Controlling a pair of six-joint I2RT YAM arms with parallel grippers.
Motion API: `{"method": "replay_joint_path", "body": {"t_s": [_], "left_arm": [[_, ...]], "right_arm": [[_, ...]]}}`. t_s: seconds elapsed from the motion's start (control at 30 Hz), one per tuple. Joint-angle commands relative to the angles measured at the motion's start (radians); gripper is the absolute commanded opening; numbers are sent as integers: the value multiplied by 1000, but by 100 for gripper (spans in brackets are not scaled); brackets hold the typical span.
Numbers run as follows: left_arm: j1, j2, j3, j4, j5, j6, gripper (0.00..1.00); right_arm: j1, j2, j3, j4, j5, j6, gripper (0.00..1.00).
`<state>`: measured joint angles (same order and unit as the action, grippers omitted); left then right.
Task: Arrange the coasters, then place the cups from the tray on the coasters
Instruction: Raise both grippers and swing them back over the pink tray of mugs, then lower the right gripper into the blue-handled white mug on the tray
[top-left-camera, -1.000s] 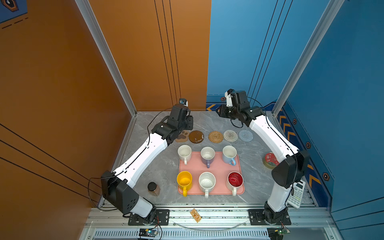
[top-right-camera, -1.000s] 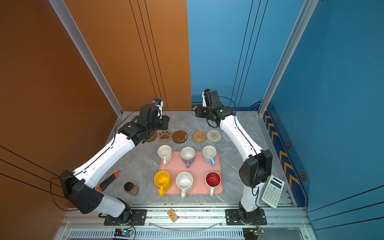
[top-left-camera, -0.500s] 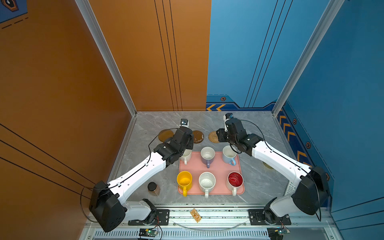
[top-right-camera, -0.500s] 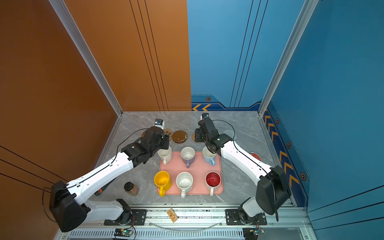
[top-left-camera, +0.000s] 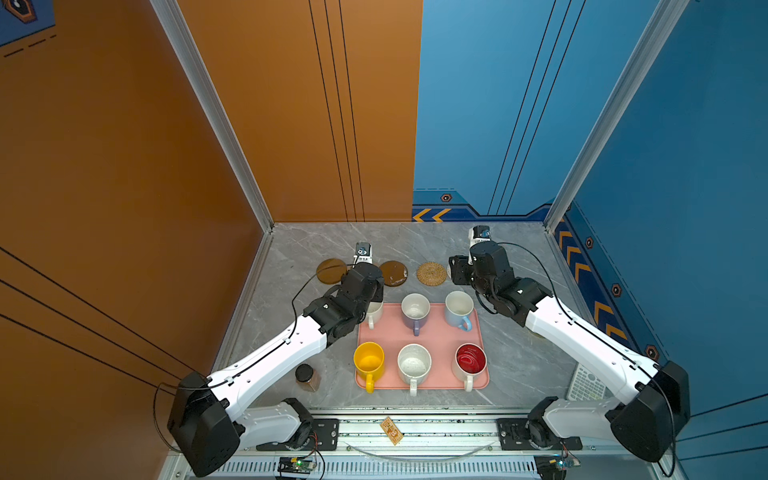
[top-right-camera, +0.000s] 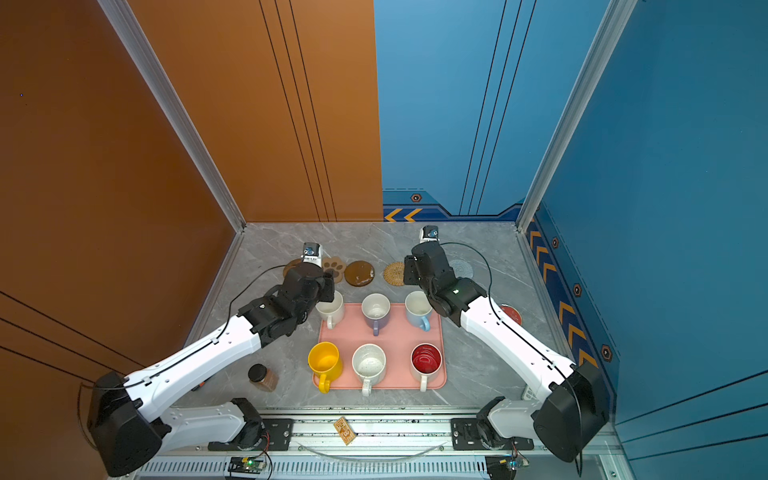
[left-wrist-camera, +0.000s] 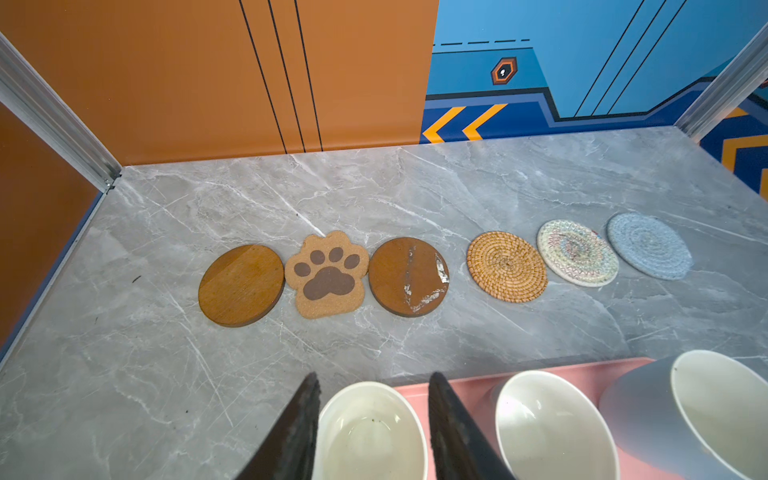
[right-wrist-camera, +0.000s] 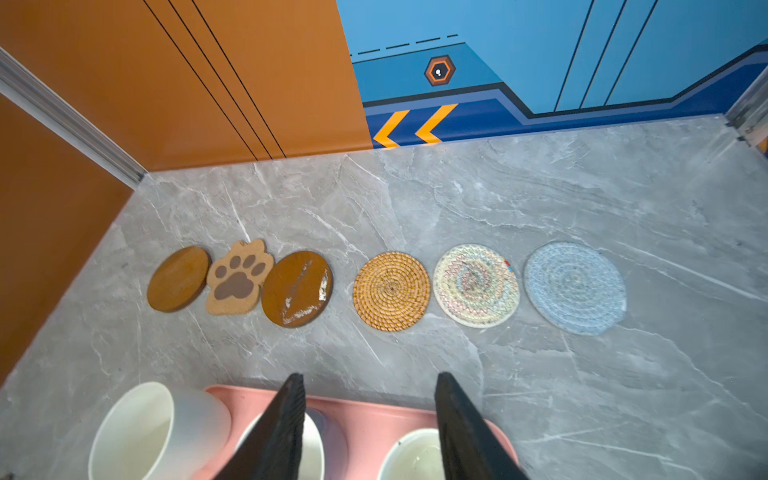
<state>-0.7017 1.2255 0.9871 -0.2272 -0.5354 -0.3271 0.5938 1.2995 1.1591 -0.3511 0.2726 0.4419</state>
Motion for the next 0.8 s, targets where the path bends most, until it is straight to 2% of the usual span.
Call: {"method": "replay_joint_path", "body": {"t_s": [0.0, 0.13, 0.5, 0.77], "left_arm": [[-7, 8, -16, 30, -40, 40, 45], [0, 15, -24, 30, -34, 57, 46], [42, 14, -45, 30, 34, 63, 50], [67, -12, -68, 69, 53, 50, 51]], "right_arm": [[1, -64, 26, -165, 47, -12, 58], [6, -123, -9, -228, 13, -14, 67], [17, -123, -39, -467, -56, -3, 69], [16, -124, -94, -527, -117, 1, 69]]}}
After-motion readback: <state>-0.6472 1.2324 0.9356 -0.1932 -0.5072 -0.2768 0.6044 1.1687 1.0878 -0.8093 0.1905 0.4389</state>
